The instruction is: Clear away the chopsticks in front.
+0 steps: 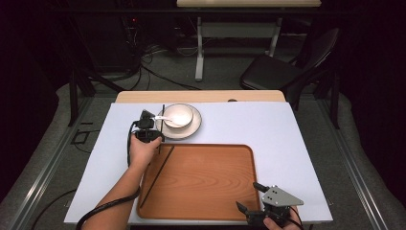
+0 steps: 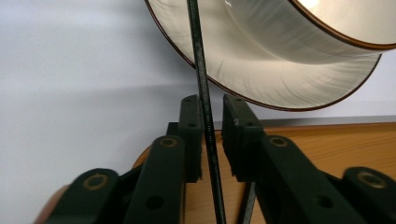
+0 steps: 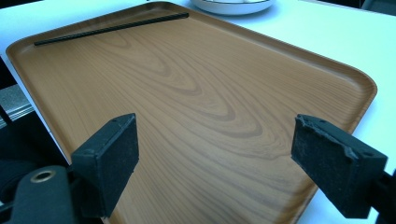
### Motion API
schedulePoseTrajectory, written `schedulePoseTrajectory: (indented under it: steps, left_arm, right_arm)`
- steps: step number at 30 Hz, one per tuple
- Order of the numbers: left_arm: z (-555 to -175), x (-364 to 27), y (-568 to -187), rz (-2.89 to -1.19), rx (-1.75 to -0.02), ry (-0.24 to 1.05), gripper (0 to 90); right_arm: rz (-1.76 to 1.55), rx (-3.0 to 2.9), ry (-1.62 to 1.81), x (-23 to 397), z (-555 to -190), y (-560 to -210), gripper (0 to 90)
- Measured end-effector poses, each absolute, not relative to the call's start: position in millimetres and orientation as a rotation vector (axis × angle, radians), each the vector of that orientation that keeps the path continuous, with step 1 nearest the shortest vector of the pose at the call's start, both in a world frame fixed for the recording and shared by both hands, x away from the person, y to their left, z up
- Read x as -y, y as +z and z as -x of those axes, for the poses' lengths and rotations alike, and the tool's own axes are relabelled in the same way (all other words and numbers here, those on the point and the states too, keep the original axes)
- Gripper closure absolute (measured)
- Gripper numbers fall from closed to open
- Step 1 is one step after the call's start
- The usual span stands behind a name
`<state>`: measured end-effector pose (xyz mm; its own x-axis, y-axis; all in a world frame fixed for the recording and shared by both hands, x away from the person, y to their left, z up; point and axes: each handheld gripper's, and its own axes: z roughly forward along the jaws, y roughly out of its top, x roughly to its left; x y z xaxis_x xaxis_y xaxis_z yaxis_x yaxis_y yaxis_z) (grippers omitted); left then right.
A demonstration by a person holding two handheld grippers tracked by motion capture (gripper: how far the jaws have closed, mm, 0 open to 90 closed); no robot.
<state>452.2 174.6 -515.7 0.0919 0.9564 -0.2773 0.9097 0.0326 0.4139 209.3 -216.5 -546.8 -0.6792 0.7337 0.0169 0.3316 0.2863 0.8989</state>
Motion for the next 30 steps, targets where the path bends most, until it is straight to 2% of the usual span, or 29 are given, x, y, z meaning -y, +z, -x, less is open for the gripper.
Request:
schedulePoseTrajectory:
  steps: [2,5,20,30]
  left_arm:
    - [-452.8,-173.8,-515.1,-1.894,-1.835,0.135,79.6]
    - [-453.6,-172.2,-514.5,-1.900,-1.854,0.154,85.3]
    - [-452.7,-178.4,-512.6,-1.878,-1.878,0.195,86.3]
    - [-442.3,-204.2,-500.5,-1.810,-1.879,0.214,86.2]
  right_arm:
    - [-0.957,-2.160,1.362,216.4,-209.2,-546.8,14.7]
    - [-0.954,-2.160,1.363,216.5,-209.2,-546.6,14.7]
    - [-0.953,-2.159,1.364,216.4,-209.1,-546.4,14.7]
    - [-0.951,-2.162,1.361,216.0,-209.4,-546.5,14.7]
